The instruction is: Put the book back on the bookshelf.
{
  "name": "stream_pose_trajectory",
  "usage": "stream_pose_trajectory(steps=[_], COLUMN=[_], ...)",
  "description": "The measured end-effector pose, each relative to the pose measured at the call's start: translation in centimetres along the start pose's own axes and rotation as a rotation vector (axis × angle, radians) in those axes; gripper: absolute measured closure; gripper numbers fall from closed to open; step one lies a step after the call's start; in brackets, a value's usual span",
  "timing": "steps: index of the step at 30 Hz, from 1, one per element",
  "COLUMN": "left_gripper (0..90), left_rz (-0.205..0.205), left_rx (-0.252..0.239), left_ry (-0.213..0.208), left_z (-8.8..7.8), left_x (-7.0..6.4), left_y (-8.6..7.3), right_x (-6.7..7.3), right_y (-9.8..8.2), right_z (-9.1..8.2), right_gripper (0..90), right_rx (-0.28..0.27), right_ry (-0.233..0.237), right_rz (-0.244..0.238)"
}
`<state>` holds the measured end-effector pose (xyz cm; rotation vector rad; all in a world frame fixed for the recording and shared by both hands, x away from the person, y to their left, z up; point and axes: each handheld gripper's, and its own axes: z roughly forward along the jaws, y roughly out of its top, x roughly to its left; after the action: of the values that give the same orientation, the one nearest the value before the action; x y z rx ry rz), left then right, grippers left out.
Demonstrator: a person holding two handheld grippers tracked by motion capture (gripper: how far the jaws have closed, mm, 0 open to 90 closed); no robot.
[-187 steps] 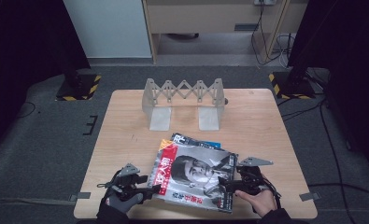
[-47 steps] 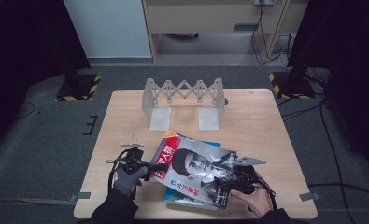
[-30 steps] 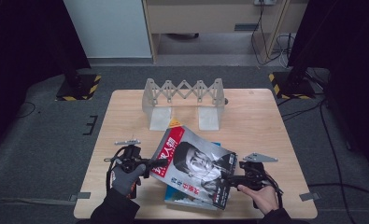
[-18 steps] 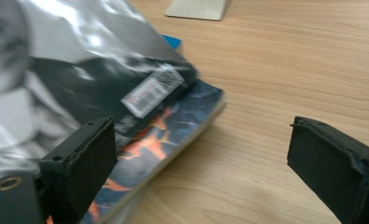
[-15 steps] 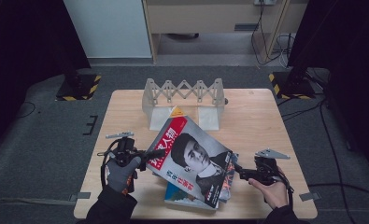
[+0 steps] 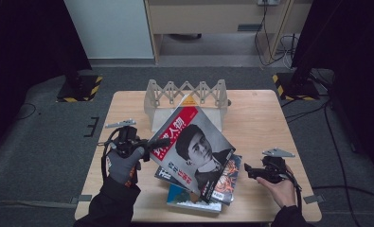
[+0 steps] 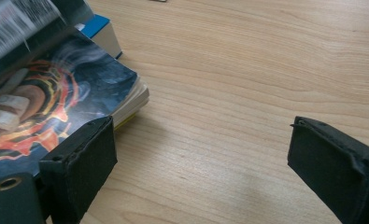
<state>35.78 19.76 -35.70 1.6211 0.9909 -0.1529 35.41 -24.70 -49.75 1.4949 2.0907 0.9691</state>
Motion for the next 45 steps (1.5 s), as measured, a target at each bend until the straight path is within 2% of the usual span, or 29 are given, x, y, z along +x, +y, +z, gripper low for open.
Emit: stream_pose_trajectory(steps=[3, 6, 14, 21, 27, 33, 35, 38, 42, 45], left_gripper=[86.3, 86.3, 86.2, 86.3, 86.2, 86.2, 86.2, 86.2, 86.2, 86.2], left_rz=[0.042, 0.062, 0.072, 0.080, 0.068, 0.076, 0.070, 0.074, 0.078, 0.086], left_rx=[-0.006, -0.021, -0.089, -0.145, -0.190, -0.212, -0.226, -0.239, -0.273, -0.292], left_ry=[0.030, 0.055, 0.064, 0.102, 0.121, 0.136, 0.138, 0.138, 0.149, 0.162], left_z=[-0.1, -0.3, -1.4, -3.2, -4.2, -4.9, -5.1, -5.7, -6.7, -7.6], left_x=[-1.0, -1.5, -1.9, -1.9, -1.6, -1.6, -1.6, -1.6, -1.7, -1.8], left_y=[1.0, 1.9, 3.7, 5.2, 6.2, 7.0, 7.2, 7.6, 8.3, 8.7], right_x=[-0.2, -0.6, -1.6, -2.1, -2.2, -2.2, -2.4, -2.4, -2.4, -2.3], right_y=[0.0, -0.1, -0.2, -0.6, -0.9, -1.4, -1.5, -1.6, -2.4, -2.6], right_z=[0.2, 0.3, 0.9, 1.7, 2.2, 2.8, 2.8, 2.9, 3.0, 3.1], right_gripper=[8.3, 8.2, 6.6, 5.2, 5.0, 3.5, 3.1, 2.1, 0.3, 0.4], right_rx=[0.005, 0.008, 0.031, 0.079, 0.099, 0.155, 0.152, 0.138, 0.058, 0.040], right_ry=[-0.009, -0.023, -0.055, -0.071, -0.071, -0.063, -0.056, -0.058, -0.057, -0.053], right_rz=[0.003, -0.007, -0.010, -0.040, -0.060, -0.062, -0.045, -0.046, -0.047, -0.044])
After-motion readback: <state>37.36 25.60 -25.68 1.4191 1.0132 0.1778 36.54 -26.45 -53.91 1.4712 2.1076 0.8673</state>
